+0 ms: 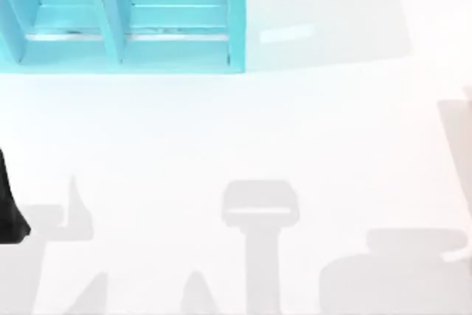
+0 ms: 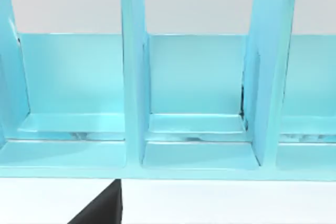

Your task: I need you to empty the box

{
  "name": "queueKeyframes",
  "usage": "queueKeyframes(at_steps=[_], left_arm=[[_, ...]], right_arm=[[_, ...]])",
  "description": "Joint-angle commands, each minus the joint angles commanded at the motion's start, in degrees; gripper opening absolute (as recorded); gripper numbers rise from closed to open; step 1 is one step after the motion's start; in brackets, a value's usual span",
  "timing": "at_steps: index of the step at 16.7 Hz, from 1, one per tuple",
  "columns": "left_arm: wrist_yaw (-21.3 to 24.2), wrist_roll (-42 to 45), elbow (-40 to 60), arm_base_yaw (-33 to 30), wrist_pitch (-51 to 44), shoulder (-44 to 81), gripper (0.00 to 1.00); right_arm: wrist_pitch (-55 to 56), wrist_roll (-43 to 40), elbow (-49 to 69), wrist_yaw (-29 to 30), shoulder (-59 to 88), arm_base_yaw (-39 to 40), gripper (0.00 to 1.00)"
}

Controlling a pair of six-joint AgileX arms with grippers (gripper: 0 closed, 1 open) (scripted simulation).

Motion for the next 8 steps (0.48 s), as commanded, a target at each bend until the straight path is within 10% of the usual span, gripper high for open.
queueKeyframes(at_steps=[8], left_arm=[[0.00, 0.00, 0.00, 0.00, 0.00, 0.00, 1.00]], right_arm=[[-14.31, -5.99, 14.87, -0.16, 18.43, -5.59, 1.00]])
